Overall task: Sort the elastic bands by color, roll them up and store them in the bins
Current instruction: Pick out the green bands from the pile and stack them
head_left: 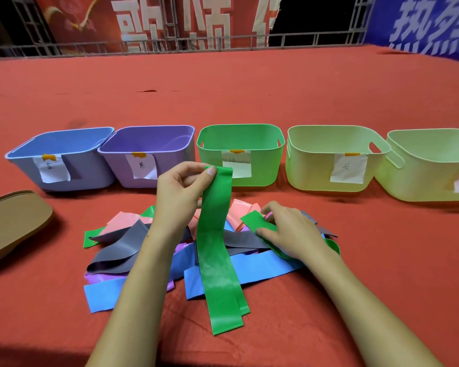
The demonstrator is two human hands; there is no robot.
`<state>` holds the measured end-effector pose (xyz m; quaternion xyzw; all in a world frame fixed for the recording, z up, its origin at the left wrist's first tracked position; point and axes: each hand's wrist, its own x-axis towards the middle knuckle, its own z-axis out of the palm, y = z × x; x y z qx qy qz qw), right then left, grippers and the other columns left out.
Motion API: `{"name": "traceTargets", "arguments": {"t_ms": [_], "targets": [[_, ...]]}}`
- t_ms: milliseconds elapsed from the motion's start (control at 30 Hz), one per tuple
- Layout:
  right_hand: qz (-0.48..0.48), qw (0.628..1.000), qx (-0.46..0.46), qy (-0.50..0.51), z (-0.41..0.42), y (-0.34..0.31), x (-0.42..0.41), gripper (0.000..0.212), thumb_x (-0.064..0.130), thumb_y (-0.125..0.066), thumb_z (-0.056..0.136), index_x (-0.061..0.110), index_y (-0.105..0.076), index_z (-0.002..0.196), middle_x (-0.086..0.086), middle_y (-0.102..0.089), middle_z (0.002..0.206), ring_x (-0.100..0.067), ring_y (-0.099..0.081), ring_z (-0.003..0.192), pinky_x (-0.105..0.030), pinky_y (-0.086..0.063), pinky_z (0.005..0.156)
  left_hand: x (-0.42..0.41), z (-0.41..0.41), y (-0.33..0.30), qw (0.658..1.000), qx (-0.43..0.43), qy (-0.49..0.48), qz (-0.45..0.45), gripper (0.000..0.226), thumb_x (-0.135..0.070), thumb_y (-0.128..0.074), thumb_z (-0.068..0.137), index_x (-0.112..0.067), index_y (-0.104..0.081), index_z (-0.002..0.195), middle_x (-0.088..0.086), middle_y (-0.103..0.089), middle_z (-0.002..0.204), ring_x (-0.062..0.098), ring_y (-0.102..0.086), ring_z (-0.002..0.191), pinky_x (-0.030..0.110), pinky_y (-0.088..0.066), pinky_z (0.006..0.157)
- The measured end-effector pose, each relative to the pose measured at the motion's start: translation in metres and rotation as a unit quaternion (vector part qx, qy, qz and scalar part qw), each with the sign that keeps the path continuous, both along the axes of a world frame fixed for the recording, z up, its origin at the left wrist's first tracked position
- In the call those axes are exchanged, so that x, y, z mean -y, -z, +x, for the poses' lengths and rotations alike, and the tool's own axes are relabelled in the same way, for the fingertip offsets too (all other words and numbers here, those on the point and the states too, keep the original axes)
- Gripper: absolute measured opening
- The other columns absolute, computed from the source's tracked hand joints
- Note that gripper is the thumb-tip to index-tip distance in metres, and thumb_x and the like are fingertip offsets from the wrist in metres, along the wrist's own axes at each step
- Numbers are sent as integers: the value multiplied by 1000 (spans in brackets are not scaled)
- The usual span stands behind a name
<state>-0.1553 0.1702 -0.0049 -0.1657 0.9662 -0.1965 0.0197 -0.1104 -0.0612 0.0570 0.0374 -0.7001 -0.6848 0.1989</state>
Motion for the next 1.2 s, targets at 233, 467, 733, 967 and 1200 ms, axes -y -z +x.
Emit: {"name": "traceTargets", "arguments": {"t_ms": [233,467,733,967,1200], "targets": [[-129,991,-17,42,-3,-4,-2,62,33,-79,87,30,-52,143,6,-69,100,-24,-64,105,-45,-53,86,-2,-1,1,1000,0,-4,-5,18,-22,-77,99,-7,-76,109,16,-81,93,20,-76,82,34,-60,63],[-350,936,27,8,-8,-28,-13,71,-3,-71,88,24,-51,150,3,-65,122,-21,-71,78,-37,-61,84,-4,1,-2,1000,9,-6,6,15,-21,-76,99,-9,-76,108,15,-81,93,20,-78,82,31,-59,59],[-480,876,-8,-42,11,-62,-11,35,-2,-74,94,16,-73,124,4,-75,110,1,-68,96,-15,-52,83,-14,4,-5,999,22,-1,37,14,-16,-74,100,-4,-74,107,16,-81,87,17,-76,70,29,-59,55],[-542,839,-5,-54,27,-78,-3,6,11,-73,98,5,-73,99,8,-65,64,-4,-47,52,-16,-38,51,-23,11,-12,999,24,28,38,17,-20,-72,102,-5,-73,110,19,-81,91,28,-77,77,35,-63,62],[-616,786,35,-33,46,-89,13,6,18,-68,103,12,-69,103,-9,-70,97,-18,-64,69,-31,-54,51,-37,22,-27,995,-5,86,58,21,-21,-67,105,-1,-70,114,13,-80,87,20,-74,67,28,-58,58]]}}
